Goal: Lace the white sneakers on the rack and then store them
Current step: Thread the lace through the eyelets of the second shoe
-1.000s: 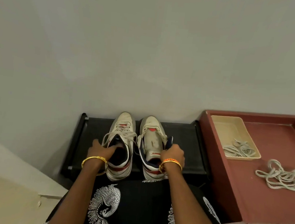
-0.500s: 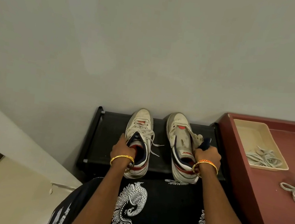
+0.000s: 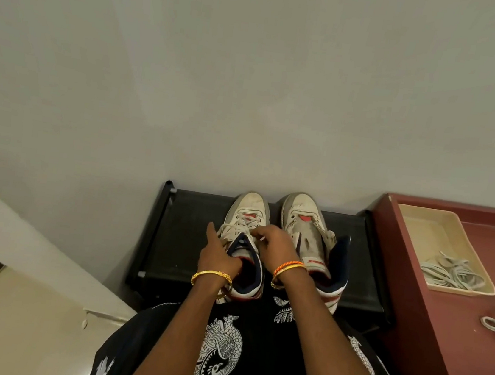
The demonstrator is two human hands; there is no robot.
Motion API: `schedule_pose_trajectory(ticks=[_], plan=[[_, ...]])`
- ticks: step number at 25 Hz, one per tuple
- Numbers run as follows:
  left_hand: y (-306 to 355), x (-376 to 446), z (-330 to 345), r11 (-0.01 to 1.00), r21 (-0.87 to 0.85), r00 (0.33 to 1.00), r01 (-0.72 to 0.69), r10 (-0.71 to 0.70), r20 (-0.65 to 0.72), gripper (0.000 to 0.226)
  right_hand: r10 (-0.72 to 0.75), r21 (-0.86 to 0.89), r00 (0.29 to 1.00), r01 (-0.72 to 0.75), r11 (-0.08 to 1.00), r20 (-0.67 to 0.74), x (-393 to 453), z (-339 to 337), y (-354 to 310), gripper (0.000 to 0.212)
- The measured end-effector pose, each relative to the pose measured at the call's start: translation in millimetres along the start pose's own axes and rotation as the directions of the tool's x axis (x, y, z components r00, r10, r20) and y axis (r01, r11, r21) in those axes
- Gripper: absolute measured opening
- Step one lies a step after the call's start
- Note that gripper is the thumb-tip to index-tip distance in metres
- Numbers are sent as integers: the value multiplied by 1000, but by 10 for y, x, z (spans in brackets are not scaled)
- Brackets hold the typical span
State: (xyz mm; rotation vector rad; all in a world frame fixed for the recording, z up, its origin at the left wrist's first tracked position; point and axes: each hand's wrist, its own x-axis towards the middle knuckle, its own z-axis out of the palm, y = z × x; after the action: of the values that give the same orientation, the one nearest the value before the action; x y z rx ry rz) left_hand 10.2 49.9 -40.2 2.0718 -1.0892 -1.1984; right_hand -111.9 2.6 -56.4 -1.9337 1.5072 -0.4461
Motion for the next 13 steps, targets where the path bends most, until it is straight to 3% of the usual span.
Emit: schedule_pose_trajectory(ticks=[4, 6, 9, 11, 13], plan=[[17, 15, 77, 999, -33, 999, -38, 38, 13, 100, 4, 35, 988, 2, 999, -155, -26, -104, 10, 21], [29, 9, 110, 999, -11, 998, -52, 52, 36, 100, 96, 187, 965, -50, 981, -244, -72, -218, -58, 15], [30, 4, 144, 998, 7, 998, -66, 66, 23, 101, 199, 405, 957, -100, 909, -210, -147, -369, -169, 9], [40, -5, 155, 998, -1, 998, -62, 62, -12, 101, 271, 571, 934, -94, 815, -232, -185, -486, -255, 13], [39, 11, 166, 999, -18, 998, -45, 44, -40, 102, 357, 790, 882, 27, 613, -307, -239, -729, -378, 15]])
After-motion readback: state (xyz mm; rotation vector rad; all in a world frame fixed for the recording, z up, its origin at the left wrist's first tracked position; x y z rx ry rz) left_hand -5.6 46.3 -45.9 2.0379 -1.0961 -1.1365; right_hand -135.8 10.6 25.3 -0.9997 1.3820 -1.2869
